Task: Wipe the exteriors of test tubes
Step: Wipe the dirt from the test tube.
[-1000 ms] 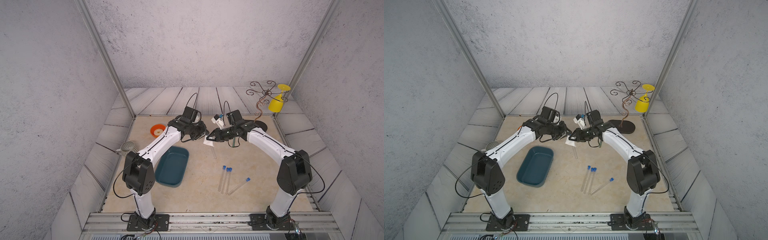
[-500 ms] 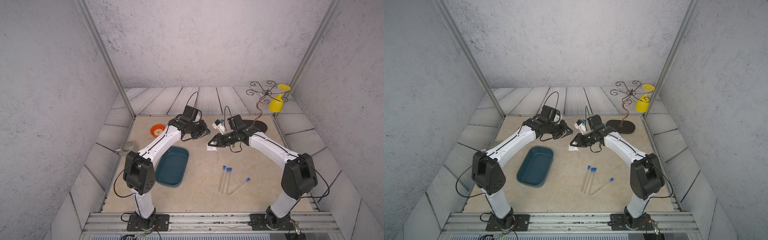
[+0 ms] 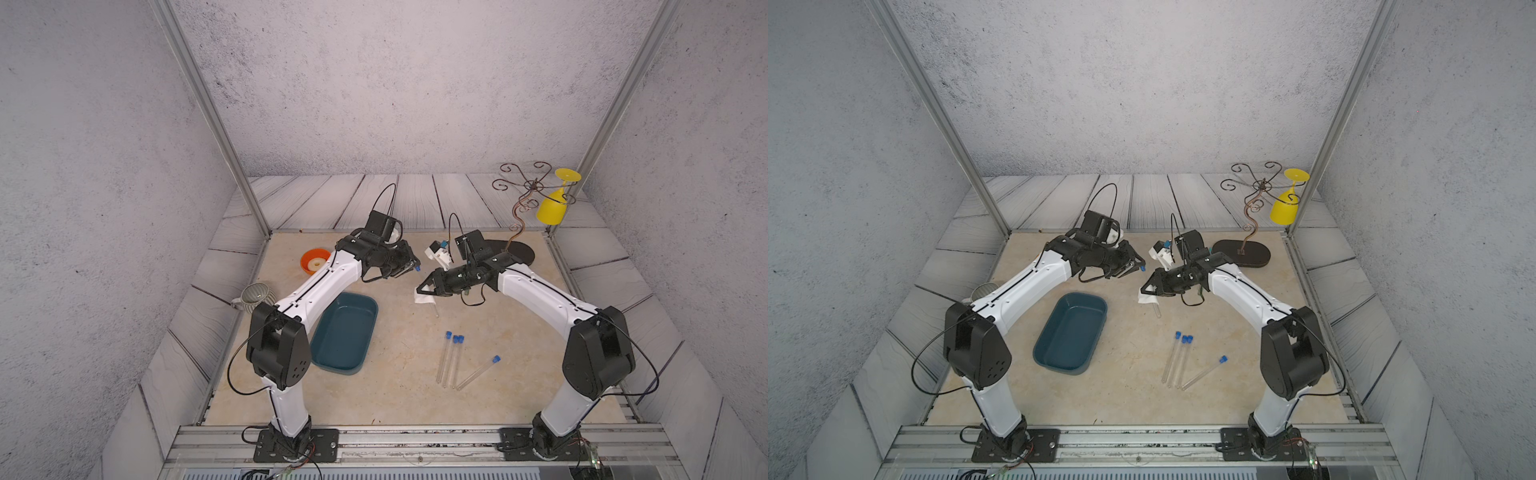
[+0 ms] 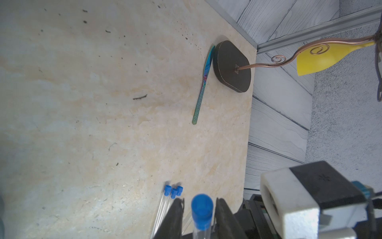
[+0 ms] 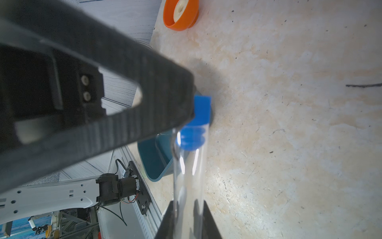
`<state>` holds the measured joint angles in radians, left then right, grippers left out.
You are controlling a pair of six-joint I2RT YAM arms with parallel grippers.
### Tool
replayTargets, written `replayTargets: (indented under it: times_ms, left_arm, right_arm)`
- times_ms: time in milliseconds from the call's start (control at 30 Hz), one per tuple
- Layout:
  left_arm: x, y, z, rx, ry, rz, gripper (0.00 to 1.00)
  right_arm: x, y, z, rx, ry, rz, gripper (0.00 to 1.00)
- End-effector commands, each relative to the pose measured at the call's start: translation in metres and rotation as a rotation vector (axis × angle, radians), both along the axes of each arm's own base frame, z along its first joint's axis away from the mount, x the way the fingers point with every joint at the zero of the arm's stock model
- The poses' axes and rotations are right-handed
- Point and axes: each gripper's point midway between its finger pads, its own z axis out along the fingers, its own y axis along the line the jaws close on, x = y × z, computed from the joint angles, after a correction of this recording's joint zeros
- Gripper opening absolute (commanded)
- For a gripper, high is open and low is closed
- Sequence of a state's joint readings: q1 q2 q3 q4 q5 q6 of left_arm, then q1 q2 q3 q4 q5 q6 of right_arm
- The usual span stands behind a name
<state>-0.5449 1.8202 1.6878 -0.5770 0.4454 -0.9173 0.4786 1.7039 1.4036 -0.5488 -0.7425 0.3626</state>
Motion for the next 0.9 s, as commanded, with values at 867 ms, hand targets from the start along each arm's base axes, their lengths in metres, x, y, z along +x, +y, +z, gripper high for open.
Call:
replayTargets:
  times_ms: [867]
  left_arm:
    - [-0.005, -0.018, -0.024, 0.0, 0.057, -0.023, 0.23]
  right_arm:
    - [-0.003, 0.003, 0.029, 0.046, -0.045, 0.028, 0.17]
